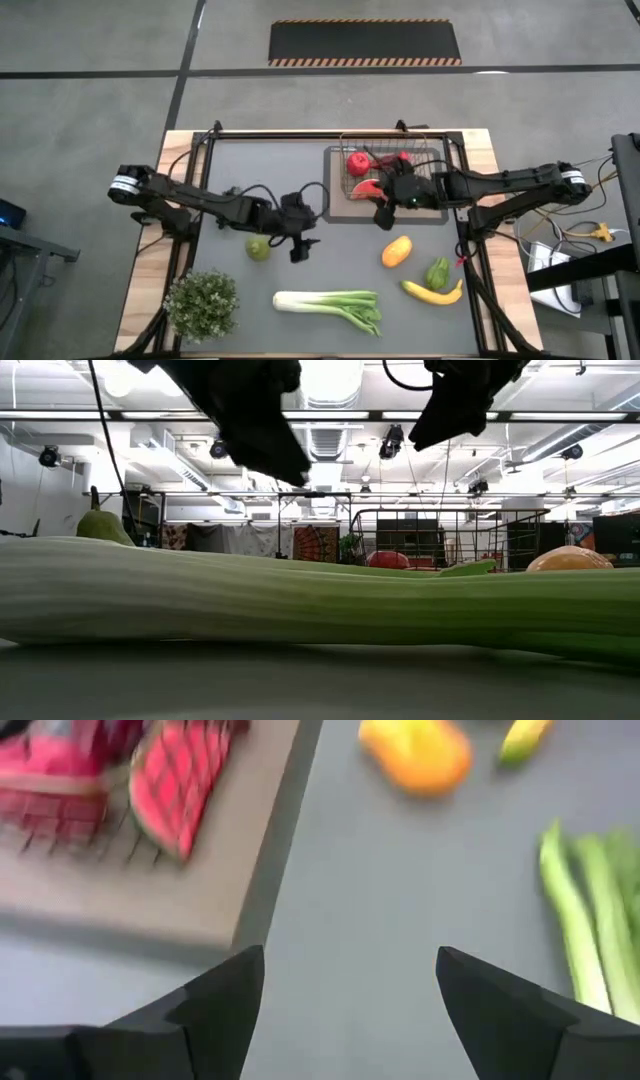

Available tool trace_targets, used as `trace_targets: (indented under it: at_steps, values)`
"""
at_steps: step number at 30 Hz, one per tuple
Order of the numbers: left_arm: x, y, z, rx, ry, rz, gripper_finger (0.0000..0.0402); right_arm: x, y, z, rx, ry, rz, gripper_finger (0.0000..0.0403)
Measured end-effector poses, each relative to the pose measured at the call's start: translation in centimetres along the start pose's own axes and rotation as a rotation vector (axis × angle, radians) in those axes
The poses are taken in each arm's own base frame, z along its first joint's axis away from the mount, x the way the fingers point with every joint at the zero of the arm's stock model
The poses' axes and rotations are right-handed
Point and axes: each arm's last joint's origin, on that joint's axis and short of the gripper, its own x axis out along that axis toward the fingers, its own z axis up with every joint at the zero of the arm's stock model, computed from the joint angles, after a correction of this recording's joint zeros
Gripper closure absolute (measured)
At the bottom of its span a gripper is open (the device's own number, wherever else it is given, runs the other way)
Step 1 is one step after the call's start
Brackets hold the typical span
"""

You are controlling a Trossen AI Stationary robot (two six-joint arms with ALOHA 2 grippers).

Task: Build produce basket
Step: Put the pear into the wire basket

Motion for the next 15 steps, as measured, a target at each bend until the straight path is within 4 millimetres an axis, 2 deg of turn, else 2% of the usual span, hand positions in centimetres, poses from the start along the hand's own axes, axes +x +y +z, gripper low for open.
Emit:
trace_targets:
  at_steps: [7,15]
  values:
    - [-3.2,-1.5,-0.2,-0.184,0.282,0.09,0.0123,0.4,0.5,-0.5,-0.045,-0.038,0.022,0.0229]
    - [-5.5,-1.8,-3.6,-0.434,0.613,0.28,0.0123,0.6,0.5,-0.7,-0.049,-0.03,0.02,0.0229]
